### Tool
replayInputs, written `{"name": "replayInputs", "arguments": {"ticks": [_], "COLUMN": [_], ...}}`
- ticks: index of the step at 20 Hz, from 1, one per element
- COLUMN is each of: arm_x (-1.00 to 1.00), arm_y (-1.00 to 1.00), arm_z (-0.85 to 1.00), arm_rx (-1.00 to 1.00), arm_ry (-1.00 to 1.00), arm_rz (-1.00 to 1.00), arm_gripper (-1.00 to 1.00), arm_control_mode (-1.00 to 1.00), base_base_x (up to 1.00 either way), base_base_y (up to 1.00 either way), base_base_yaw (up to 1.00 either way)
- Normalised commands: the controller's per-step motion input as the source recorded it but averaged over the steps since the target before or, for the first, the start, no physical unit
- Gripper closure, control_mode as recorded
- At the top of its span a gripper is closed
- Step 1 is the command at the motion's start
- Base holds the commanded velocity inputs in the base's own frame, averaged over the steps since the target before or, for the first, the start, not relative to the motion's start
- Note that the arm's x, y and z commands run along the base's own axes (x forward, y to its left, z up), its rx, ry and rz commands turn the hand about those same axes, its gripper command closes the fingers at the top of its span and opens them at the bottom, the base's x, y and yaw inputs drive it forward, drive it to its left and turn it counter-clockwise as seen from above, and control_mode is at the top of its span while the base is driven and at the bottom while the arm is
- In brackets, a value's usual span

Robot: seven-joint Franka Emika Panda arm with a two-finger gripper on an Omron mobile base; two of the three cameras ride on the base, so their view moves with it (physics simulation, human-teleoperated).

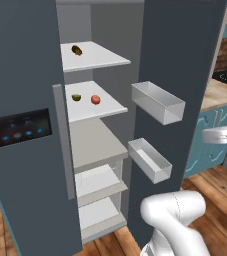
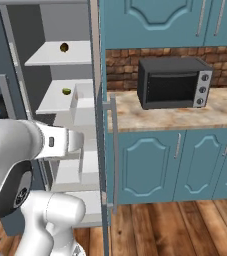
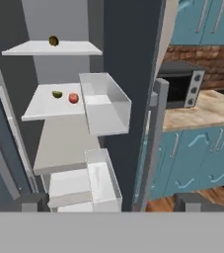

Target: Place the peach in the correct fridge rack based on whether it is a fruit or vegetable. Finally, close the fridge door.

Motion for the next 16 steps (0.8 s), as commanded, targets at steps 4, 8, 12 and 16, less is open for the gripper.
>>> {"name": "replayInputs", "arguments": {"ticks": [4, 8, 12, 16], "arm_x": [0.03, 0.23, 0.24, 0.18], "arm_y": [-0.80, -0.47, -0.37, -0.60], "arm_z": [-0.16, -0.23, -0.21, -0.04], "arm_rx": [0.17, 0.12, 0.10, 0.17], "arm_ry": [-0.11, -0.01, -0.03, -0.05], "arm_rz": [0.00, 0.07, 0.10, 0.06], "arm_gripper": [-1.00, -1.00, -1.00, -1.00], "arm_control_mode": [-1.00, -1.00, -1.00, -1.00], "base_base_x": [0.00, 0.00, 0.00, 0.00], "base_base_y": [0.00, 0.00, 0.00, 0.00], "base_base_yaw": [0.00, 0.00, 0.00, 0.00]}}
